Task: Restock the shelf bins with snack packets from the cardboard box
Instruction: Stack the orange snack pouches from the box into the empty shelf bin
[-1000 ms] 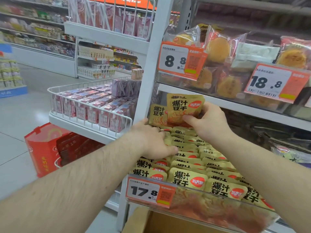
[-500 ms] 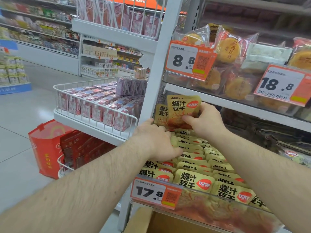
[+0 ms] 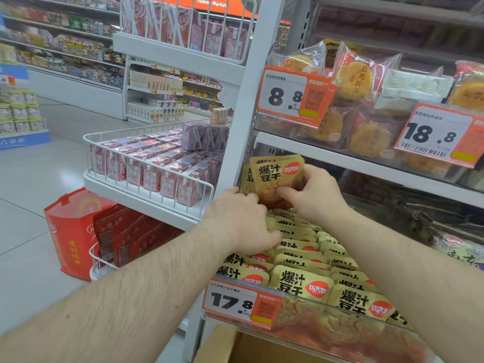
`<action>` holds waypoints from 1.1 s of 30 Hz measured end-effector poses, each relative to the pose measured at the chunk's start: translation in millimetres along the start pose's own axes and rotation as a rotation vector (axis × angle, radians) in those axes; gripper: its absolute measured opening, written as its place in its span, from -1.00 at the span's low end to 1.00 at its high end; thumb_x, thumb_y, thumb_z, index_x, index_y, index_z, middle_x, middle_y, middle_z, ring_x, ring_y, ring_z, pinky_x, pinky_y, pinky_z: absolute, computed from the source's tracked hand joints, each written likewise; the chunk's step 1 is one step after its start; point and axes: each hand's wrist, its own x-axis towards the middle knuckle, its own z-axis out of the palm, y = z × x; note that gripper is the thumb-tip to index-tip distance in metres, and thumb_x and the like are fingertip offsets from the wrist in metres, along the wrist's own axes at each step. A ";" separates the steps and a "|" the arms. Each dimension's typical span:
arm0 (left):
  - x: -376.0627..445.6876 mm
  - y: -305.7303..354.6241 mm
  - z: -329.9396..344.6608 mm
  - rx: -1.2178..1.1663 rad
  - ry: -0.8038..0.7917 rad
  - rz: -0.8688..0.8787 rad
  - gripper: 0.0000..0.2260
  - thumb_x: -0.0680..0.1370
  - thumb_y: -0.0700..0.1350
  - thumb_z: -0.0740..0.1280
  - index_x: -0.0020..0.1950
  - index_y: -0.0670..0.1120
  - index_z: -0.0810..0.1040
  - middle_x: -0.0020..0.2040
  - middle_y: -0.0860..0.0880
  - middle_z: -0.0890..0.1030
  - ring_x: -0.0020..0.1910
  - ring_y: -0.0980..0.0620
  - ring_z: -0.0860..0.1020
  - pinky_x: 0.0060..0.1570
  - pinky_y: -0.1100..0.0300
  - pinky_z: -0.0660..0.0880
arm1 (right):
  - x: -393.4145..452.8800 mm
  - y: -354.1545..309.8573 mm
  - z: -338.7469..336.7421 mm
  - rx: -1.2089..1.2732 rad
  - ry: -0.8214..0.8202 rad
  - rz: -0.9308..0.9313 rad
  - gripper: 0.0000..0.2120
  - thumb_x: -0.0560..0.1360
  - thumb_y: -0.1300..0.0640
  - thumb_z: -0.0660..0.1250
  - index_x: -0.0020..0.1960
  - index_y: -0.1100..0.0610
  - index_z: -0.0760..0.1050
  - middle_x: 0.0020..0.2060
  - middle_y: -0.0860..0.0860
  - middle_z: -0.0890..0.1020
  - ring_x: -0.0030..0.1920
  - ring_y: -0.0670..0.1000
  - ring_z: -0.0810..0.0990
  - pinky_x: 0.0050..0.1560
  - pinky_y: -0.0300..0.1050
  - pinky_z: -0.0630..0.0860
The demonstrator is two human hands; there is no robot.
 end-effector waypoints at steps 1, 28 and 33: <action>-0.3 -0.2 0.0 0.002 0.004 -0.001 -0.34 0.56 0.36 -0.04 0.38 -0.05 0.49 0.29 -0.08 0.51 0.31 -0.06 0.45 0.50 -0.06 0.13 | 1.7 -0.7 2.9 -0.007 -0.005 0.002 -0.82 0.46 0.12 0.46 -0.02 -0.10 0.54 -0.14 -0.21 0.62 -0.09 -0.17 0.57 -0.15 -0.30 0.41; 1.5 -0.8 4.6 -0.011 0.020 0.001 -0.33 0.55 0.33 -0.03 0.45 -0.06 0.42 0.43 -0.06 0.44 0.39 -0.03 0.41 0.50 -0.06 0.13 | 20.9 8.8 46.2 0.090 -0.060 0.305 -0.77 0.40 0.06 0.52 0.03 0.03 0.64 -0.07 -0.04 0.70 0.01 0.02 0.65 0.16 0.10 0.57; 1.5 -0.5 3.9 -0.020 0.016 0.001 -0.34 0.55 0.33 -0.03 0.46 -0.05 0.41 0.38 -0.07 0.49 0.36 -0.04 0.43 0.50 -0.07 0.14 | 23.2 8.6 51.5 -0.118 -0.062 0.333 -0.69 0.37 -0.07 0.51 0.05 0.04 0.63 -0.04 0.00 0.69 0.02 0.06 0.63 0.08 0.00 0.58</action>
